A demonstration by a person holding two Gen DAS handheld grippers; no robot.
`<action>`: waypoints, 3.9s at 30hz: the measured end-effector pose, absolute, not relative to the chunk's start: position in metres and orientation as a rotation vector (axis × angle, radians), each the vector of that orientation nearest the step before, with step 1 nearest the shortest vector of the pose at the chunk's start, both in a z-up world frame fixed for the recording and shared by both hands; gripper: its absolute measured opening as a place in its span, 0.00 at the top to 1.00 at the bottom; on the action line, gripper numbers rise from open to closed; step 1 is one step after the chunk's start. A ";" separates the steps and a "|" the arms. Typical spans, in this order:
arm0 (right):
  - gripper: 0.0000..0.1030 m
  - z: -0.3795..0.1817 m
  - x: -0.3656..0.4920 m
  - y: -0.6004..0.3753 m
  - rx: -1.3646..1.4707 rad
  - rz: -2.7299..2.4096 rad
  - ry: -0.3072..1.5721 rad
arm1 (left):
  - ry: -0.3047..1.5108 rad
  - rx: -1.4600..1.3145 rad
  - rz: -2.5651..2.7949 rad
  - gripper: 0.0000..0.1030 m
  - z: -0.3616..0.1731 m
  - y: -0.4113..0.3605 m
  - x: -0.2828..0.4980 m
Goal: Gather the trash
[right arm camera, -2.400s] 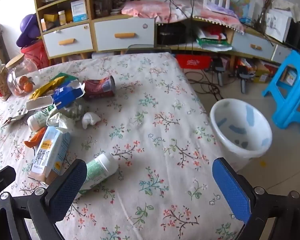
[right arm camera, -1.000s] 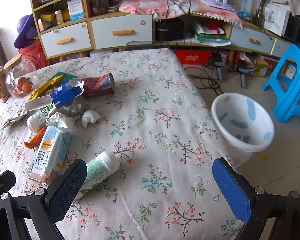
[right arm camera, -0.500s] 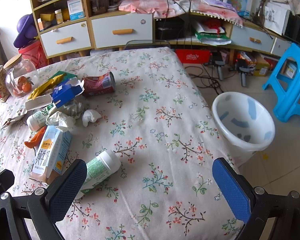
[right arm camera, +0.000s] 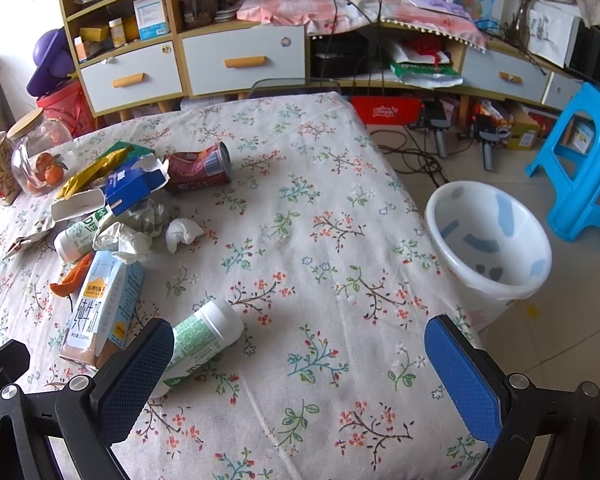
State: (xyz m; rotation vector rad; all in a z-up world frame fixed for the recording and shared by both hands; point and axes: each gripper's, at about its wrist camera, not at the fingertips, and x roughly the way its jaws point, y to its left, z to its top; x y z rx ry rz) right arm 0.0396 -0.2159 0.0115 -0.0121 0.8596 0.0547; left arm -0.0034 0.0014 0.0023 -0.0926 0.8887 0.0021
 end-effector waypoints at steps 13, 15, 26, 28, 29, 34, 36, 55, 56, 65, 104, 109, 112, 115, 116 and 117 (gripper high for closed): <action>0.00 0.010 0.043 -0.211 0.002 0.060 0.878 | 0.886 -0.098 0.005 0.00 0.003 0.003 -0.003; 0.00 0.010 0.044 -0.210 0.006 0.060 0.881 | 0.885 -0.100 0.008 0.00 0.003 0.004 -0.003; 0.00 -0.006 0.063 -0.199 0.022 0.081 0.979 | 0.900 -0.133 0.063 0.00 -0.003 0.028 0.005; 0.00 -0.016 0.071 -0.197 0.056 0.106 1.026 | 0.919 -0.149 0.072 0.00 -0.007 0.037 0.010; 0.02 -0.022 0.075 -0.195 0.069 0.115 1.051 | 0.931 -0.154 0.073 0.00 -0.009 0.041 0.012; 0.16 -0.053 0.096 -0.181 0.139 0.174 1.180 | 1.002 -0.186 0.049 0.00 -0.022 0.060 0.021; 0.18 -0.063 0.103 -0.176 0.172 0.180 1.203 | 1.015 -0.187 0.032 0.00 -0.025 0.065 0.022; 0.57 -0.087 0.120 -0.160 0.246 0.257 1.256 | 1.115 -0.343 -0.121 0.04 -0.053 0.075 0.051; 0.58 -0.085 0.120 -0.162 0.248 0.259 1.250 | 1.117 -0.338 -0.130 0.08 -0.054 0.071 0.054; 0.59 -0.064 0.114 -0.206 0.299 0.207 1.199 | 1.159 -0.327 -0.194 0.28 -0.069 0.030 0.087; 0.60 -0.013 0.179 -0.480 0.613 -0.269 0.953 | 1.103 -0.203 -0.395 0.43 -0.029 -0.117 0.165; 0.35 -0.016 0.179 -0.500 0.642 -0.265 0.968 | 1.089 -0.182 -0.464 0.43 -0.029 -0.157 0.181; 0.29 -0.011 0.168 -0.513 0.665 -0.295 0.962 | 1.086 -0.175 -0.509 0.43 -0.028 -0.185 0.191; 0.26 -0.006 0.158 -0.522 0.653 -0.307 0.971 | 1.083 -0.173 -0.552 0.43 -0.029 -0.213 0.201; 0.25 -0.005 0.156 -0.524 0.647 -0.310 0.975 | 1.084 -0.172 -0.564 0.43 -0.029 -0.223 0.204; 0.24 -0.004 0.152 -0.526 0.634 -0.314 0.980 | 1.087 -0.170 -0.579 0.43 -0.030 -0.234 0.208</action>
